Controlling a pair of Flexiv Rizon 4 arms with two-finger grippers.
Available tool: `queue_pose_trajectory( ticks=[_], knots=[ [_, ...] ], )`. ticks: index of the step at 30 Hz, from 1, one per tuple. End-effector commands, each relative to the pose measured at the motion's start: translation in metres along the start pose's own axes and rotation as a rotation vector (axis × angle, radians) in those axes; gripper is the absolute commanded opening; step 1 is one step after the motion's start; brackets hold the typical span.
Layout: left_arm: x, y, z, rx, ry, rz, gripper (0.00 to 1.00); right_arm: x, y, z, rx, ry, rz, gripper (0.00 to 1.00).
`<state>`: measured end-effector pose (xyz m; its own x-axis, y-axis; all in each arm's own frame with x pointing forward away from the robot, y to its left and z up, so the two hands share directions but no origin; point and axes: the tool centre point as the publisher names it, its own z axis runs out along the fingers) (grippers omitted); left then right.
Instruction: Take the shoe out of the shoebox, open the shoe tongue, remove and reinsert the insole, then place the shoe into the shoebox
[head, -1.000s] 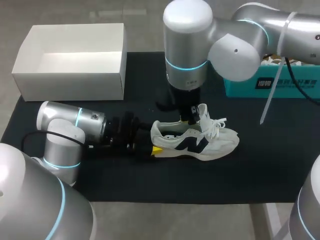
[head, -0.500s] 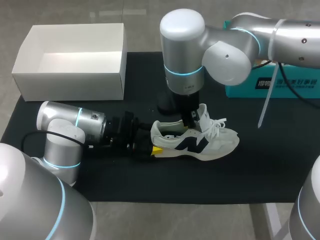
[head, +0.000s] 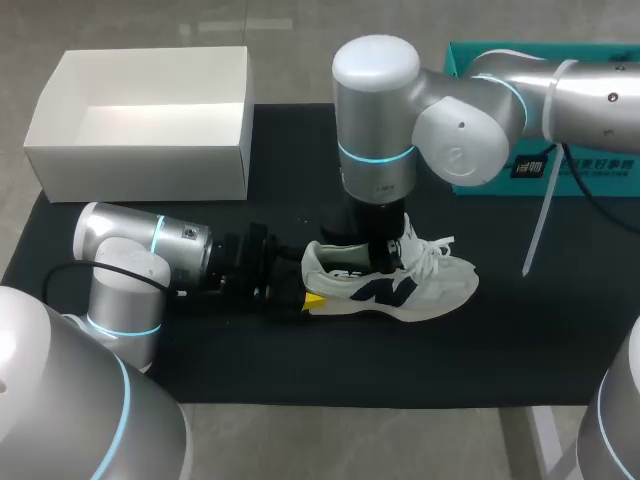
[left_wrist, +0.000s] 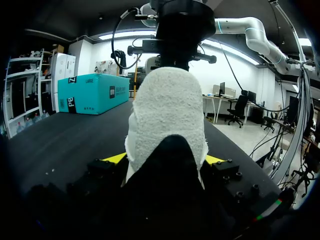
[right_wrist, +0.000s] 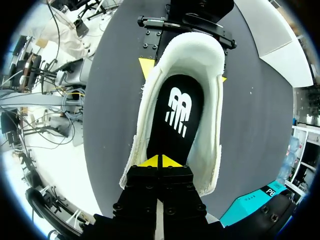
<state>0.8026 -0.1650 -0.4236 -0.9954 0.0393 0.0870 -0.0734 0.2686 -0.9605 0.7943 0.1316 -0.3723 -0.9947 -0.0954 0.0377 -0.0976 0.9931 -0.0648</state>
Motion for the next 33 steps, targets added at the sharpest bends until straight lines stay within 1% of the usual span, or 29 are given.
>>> queue_pose_trajectory(
  ticks=[1, 8, 20, 24, 25, 28, 31, 33],
  knots=[
    [-0.001, 0.0, 0.0, 0.001, 0.001, 0.0, 0.0, -0.005, -0.006, 0.002, -0.016, 0.001, -0.001, 0.0],
    [-0.001, 0.0, 0.0, 0.001, 0.001, 0.0, 0.0, -0.014, -0.007, 0.004, -0.032, 0.014, -0.004, 0.0],
    [-0.001, 0.0, 0.0, 0.001, 0.001, 0.0, 0.0, -0.036, -0.013, 0.016, -0.022, 0.041, -0.007, 0.0],
    [-0.001, 0.0, 0.0, 0.001, 0.001, 0.0, 0.0, -0.039, -0.014, 0.017, -0.033, 0.023, -0.011, 0.0],
    [-0.001, 0.0, 0.0, 0.001, 0.001, 0.0, 0.0, -0.039, -0.013, 0.017, -0.051, 0.002, -0.015, 0.0],
    [-0.001, 0.0, 0.0, 0.001, 0.001, 0.0, 0.0, -0.039, -0.009, 0.019, -0.059, -0.021, -0.025, 0.0],
    [-0.001, 0.0, 0.0, 0.001, 0.001, 0.0, 0.0, -0.039, -0.007, 0.027, -0.077, -0.013, -0.016, 0.0],
    [-0.001, 0.0, 0.0, 0.001, 0.001, 0.0, 0.0, -0.038, -0.004, 0.029, -0.075, -0.01, -0.015, 0.0]
  ],
)
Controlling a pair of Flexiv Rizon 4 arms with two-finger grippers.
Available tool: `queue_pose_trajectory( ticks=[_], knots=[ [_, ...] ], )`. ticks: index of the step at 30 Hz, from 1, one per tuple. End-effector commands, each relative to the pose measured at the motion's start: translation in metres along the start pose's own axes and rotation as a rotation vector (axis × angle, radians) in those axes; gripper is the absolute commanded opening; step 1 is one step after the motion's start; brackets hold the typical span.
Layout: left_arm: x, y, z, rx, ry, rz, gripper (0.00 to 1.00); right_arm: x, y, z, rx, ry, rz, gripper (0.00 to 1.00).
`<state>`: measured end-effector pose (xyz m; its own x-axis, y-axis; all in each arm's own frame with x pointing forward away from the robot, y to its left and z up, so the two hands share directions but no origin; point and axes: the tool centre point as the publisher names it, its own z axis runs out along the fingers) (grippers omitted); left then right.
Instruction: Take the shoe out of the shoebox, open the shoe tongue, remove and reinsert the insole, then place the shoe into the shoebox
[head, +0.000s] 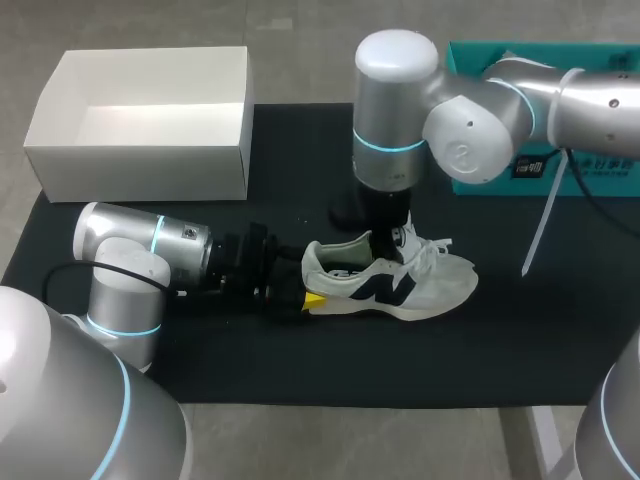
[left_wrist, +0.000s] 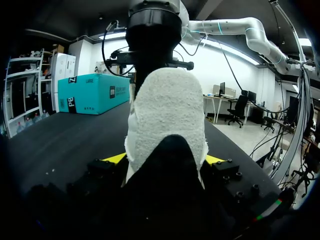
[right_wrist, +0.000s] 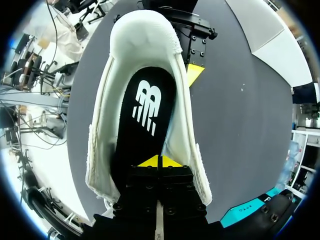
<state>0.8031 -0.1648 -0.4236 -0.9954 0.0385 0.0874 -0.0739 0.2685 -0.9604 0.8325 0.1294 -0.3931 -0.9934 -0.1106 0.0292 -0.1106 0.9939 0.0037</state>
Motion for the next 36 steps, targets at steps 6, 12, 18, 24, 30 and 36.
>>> queue_pose_trajectory(
  ticks=[6, 12, 18, 24, 30, 36],
  knots=[
    [0.0, 0.0, 0.0, 0.001, 0.001, 0.0, 0.0, 0.003, -0.003, 0.015, -0.003, 0.009, 0.015, 0.08],
    [0.0, 0.0, 0.0, 0.001, 0.001, 0.0, 0.0, -0.002, -0.007, 0.013, -0.006, -0.004, 0.029, 0.31],
    [0.0, 0.0, 0.0, 0.001, 0.001, 0.0, 0.0, -0.006, -0.004, 0.019, -0.001, 0.017, 0.021, 0.33],
    [0.0, 0.0, 0.0, 0.001, 0.001, 0.0, 0.0, 0.001, -0.001, 0.039, -0.002, 0.079, 0.02, 0.36],
    [0.0, 0.0, 0.0, 0.001, 0.001, 0.0, 0.0, 0.011, 0.002, 0.053, -0.011, 0.126, 0.039, 0.38],
    [0.0, 0.0, 0.0, 0.001, 0.001, 0.0, 0.0, 0.017, 0.002, 0.06, -0.039, 0.165, 0.066, 0.0]
  ],
)
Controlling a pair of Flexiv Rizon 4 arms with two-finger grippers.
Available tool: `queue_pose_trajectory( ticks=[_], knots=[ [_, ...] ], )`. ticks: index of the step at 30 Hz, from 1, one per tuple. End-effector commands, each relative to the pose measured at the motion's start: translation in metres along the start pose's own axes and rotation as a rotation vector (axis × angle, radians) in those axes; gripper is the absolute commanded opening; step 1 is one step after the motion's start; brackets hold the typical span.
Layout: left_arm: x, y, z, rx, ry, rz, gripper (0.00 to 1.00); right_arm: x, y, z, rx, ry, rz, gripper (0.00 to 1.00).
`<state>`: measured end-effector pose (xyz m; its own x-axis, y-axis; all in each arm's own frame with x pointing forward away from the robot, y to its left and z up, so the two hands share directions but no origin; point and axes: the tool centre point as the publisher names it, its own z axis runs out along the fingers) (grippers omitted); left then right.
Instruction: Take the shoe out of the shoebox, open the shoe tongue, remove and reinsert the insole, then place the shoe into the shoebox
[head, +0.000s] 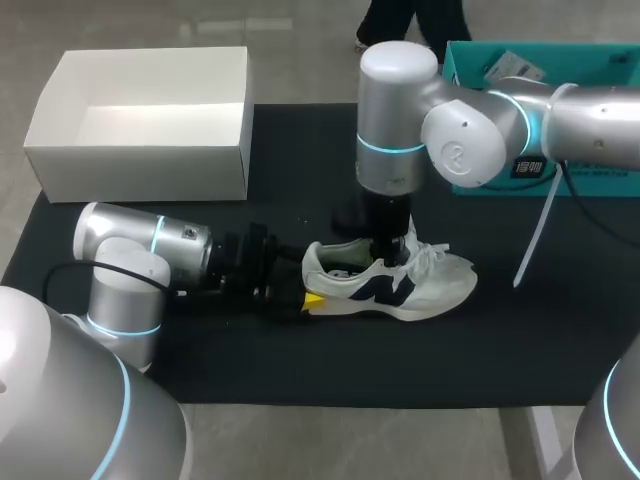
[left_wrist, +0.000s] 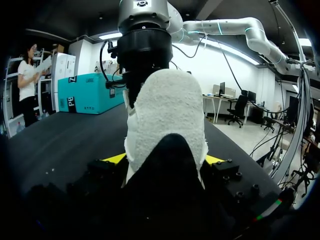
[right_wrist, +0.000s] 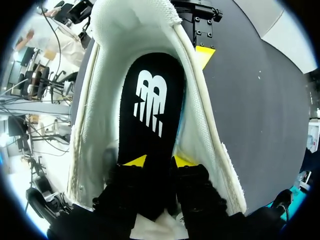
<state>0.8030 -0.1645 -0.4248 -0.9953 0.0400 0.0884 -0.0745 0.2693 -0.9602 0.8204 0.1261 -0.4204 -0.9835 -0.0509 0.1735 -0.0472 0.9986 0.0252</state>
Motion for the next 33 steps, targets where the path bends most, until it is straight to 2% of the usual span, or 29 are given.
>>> queue_pose_trajectory(
  ticks=[1, 10, 19, 26, 33],
  knots=[
    [0.0, -0.001, 0.0, 0.002, -0.001, 0.001, 0.0, 0.002, 0.002, 0.034, -0.024, 0.026, 0.01, 0.0],
    [0.0, -0.001, 0.0, 0.002, -0.001, 0.001, 0.0, 0.013, -0.016, 0.03, -0.115, 0.046, 0.077, 0.0],
    [0.0, -0.001, 0.0, 0.002, -0.001, 0.001, 0.0, 0.025, -0.016, -0.012, -0.125, -0.028, 0.031, 0.0],
    [0.0, -0.001, 0.0, 0.002, -0.001, 0.001, 0.0, 0.027, -0.018, -0.031, -0.126, -0.06, -0.001, 0.0],
    [0.0, -0.001, 0.0, 0.002, -0.001, 0.001, 0.0, 0.027, -0.017, -0.051, -0.233, -0.116, -0.026, 0.0]
  ],
)
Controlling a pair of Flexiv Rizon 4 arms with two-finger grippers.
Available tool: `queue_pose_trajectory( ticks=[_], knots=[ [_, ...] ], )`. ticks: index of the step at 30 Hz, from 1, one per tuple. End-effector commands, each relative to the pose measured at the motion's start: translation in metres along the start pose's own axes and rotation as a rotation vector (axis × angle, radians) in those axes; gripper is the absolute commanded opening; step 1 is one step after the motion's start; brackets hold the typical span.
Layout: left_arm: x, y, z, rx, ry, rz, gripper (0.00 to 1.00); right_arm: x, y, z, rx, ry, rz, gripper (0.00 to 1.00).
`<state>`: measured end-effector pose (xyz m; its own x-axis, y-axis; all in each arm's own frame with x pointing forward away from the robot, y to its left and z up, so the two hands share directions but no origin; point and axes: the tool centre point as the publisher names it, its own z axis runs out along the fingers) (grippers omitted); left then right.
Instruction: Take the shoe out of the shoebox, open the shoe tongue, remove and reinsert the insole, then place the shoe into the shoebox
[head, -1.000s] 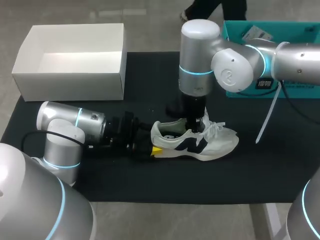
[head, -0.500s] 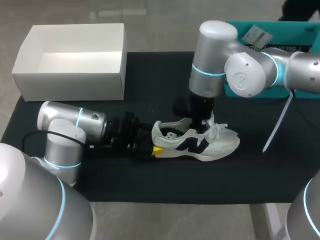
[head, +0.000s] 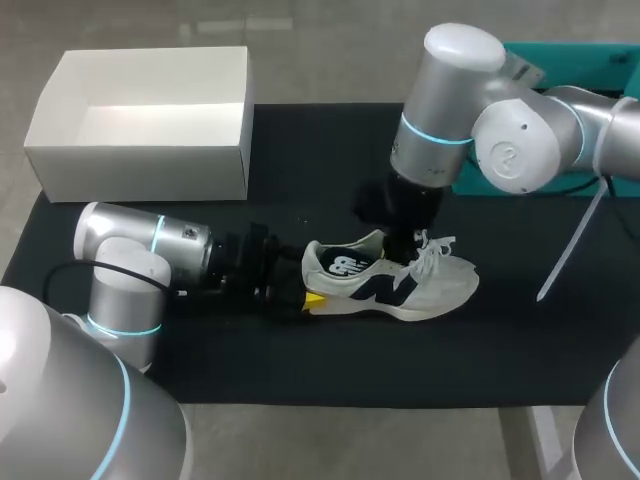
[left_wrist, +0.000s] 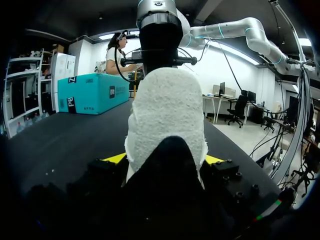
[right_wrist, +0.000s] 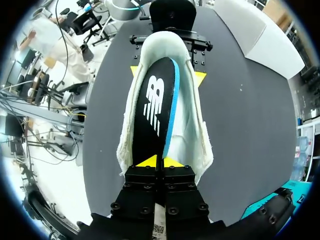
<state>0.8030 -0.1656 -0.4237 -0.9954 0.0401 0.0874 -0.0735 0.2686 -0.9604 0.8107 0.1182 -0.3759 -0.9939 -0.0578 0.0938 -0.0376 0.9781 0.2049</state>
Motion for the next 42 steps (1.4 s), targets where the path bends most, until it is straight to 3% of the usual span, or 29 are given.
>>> queue_pose_trajectory(
  ticks=[1, 14, 26, 35, 42],
  knots=[
    [0.0, 0.0, 0.0, 0.001, 0.0, 0.0, 0.0, 0.008, -0.007, -0.013, -0.062, -0.042, -0.016, 0.0],
    [0.0, 0.0, 0.0, 0.001, 0.0, 0.0, 0.0, -0.01, 0.025, -0.037, -0.239, -0.079, -0.064, 0.0],
    [0.0, 0.0, 0.0, 0.001, 0.0, 0.0, 0.0, -0.022, 0.063, -0.089, -0.376, -0.076, -0.119, 0.0],
    [0.0, 0.0, 0.0, 0.001, 0.0, 0.0, 0.0, -0.022, 0.068, -0.104, -0.486, -0.085, -0.145, 0.0],
    [0.0, 0.0, 0.0, 0.001, 0.0, 0.0, 0.0, -0.003, 0.067, -0.135, -0.636, -0.147, -0.129, 0.0]
  ],
)
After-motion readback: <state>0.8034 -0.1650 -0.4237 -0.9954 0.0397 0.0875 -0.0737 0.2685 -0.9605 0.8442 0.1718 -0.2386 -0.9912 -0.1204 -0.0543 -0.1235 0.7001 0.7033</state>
